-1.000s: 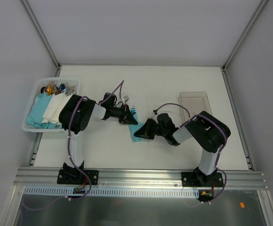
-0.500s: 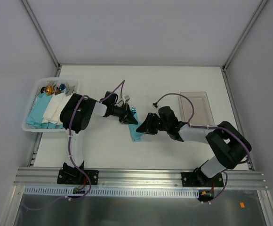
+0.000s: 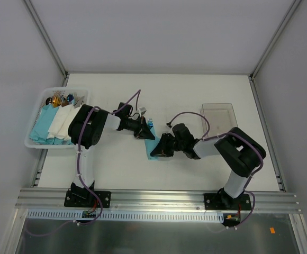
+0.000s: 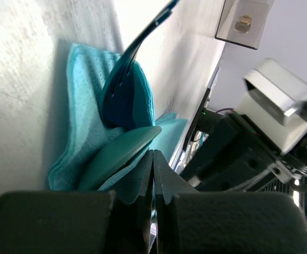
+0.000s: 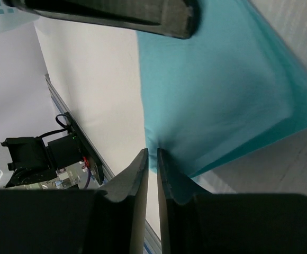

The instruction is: Place the utensils on the paper napkin and roll it up

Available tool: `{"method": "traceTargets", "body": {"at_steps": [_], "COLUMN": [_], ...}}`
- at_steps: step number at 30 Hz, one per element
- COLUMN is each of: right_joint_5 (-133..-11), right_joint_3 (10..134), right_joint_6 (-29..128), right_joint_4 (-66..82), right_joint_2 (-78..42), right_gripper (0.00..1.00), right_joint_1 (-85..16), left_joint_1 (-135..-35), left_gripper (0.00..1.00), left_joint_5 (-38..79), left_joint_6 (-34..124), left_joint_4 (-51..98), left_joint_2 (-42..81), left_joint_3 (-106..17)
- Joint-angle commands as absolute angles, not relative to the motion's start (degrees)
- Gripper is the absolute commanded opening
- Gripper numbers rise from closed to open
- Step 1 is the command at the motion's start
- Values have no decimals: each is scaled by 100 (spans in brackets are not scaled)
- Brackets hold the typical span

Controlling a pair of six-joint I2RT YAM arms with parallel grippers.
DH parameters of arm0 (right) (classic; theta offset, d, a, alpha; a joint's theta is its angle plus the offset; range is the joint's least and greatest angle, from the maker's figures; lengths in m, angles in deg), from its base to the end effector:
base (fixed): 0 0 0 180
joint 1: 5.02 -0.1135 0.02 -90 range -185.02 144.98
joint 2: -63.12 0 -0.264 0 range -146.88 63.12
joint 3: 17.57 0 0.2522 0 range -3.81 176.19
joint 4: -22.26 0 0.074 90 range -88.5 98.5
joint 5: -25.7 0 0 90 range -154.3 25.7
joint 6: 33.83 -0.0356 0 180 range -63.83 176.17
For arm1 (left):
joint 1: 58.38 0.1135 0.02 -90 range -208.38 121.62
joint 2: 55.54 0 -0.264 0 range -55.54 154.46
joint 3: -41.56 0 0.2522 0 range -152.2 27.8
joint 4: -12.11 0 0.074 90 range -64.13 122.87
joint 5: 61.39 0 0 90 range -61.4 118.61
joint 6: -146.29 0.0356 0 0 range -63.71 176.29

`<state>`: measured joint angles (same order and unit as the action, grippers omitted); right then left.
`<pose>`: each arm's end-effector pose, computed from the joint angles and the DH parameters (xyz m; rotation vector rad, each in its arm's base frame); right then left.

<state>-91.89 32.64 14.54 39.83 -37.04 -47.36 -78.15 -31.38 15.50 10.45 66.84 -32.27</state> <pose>0.2239 0.2264 0.1238 -0.3345 2.3664 1.3036 0.3576 -0.1613 0.0804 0.1031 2.5288 -1.7215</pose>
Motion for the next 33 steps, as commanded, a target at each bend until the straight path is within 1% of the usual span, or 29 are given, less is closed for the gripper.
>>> {"method": "traceTargets", "body": {"at_steps": [1,6,11,25,29,33], "right_joint_5": [-9410,-9269,-9137,-9005,-9067,-9119], "right_joint_3": [3073,2924,2810,2800,2809,2888], "right_joint_6": [1056,810,713,1319,1495,1679], "right_joint_4": [4585,4576,4436,3267,3275,3556], "right_joint_2": [-3936,-4288,-4350,-3945,-3805,-3164], "right_gripper": [14,11,9,7,6,7], "right_joint_1": [-4799,-4879,-4879,-4896,-4913,-4931], "left_joint_1": [-7763,-7763,-7763,-7675,-7675,-7675], "left_gripper": [0,0,0,0,0,0], "left_joint_5": [-2676,-2659,-2589,-2527,-2510,-2536], "left_joint_6": [1885,1920,1982,2061,2070,2096], "left_joint_4": [1497,1611,1717,1831,1875,1910], "left_joint_2": [7005,7084,7023,7128,7181,7242], "left_joint_3": [-3267,-3346,-3320,-3381,-3399,-3425]}}
